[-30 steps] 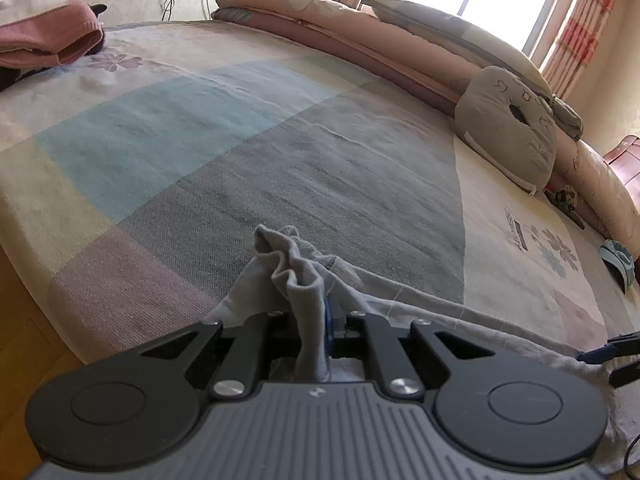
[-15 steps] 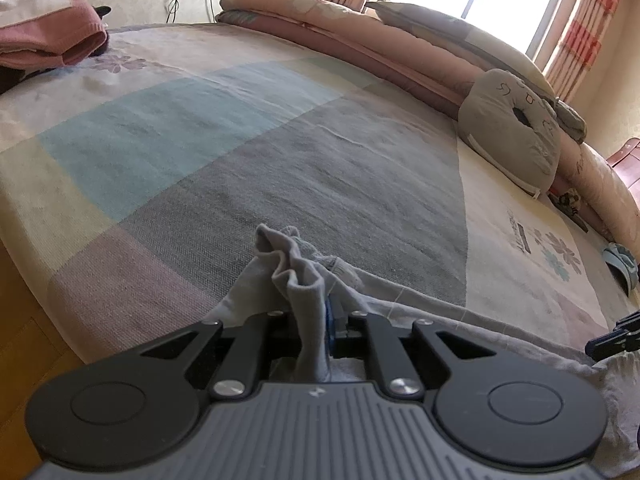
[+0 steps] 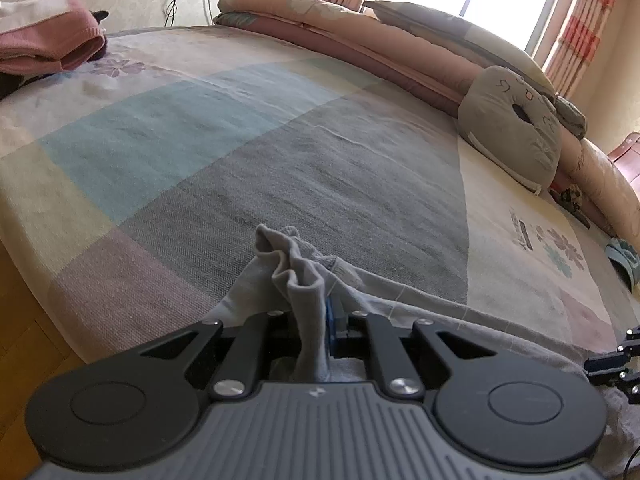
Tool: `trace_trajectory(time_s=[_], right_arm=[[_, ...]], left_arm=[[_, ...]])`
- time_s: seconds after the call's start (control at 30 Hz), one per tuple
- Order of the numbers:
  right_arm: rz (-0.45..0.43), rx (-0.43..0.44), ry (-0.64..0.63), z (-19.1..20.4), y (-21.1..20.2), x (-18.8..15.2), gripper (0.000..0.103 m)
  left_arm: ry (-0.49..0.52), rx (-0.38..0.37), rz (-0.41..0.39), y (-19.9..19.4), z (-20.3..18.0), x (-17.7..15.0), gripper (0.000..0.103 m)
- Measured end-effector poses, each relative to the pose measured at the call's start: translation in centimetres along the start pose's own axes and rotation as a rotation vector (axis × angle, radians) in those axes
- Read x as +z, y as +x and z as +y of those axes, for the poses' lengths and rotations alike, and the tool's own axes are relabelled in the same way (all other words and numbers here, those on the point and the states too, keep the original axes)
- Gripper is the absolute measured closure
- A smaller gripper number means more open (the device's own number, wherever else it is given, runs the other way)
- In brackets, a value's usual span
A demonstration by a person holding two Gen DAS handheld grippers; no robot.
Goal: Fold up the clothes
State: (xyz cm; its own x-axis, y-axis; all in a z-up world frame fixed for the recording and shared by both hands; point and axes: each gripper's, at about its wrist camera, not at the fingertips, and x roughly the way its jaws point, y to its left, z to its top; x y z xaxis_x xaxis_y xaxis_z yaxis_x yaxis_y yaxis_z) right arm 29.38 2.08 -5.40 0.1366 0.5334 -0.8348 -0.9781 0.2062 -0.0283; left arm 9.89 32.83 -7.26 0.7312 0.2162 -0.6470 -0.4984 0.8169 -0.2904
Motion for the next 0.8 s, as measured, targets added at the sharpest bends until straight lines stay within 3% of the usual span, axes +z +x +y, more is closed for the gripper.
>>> trace_trajectory(time_s=[0.1,0.17,0.47,0.67,0.8], right_arm=[[0.009,0.044,0.052,-0.8,0.1,0.1,0.083],[0.017,0.056,0.045,-0.8,0.0,0.3,0.095],[-0.063,-0.031,0.032,-1.4,-2.7,2.1,0.099],[-0.026,-0.040,0.048,-2.1,-1.3,1.9,0.099],[0.004,-0.061,0.039,-1.5,-0.3,1.4,0.098]], left_arm=[[0.008,0.010,0.002,-0.1,-0.3,0.1,0.096],[0.000,-0.004,-0.025,-0.7,-0.6,0.5,0.097],[-0.040,-0.078,-0.141,-2.9,-1.7,1.7,0.097],[-0.131,-0.043,-0.028,0.7,0.4,0.0,0.097],[-0.129,-0.059,-0.038,0.8,0.8,0.1,0.095]])
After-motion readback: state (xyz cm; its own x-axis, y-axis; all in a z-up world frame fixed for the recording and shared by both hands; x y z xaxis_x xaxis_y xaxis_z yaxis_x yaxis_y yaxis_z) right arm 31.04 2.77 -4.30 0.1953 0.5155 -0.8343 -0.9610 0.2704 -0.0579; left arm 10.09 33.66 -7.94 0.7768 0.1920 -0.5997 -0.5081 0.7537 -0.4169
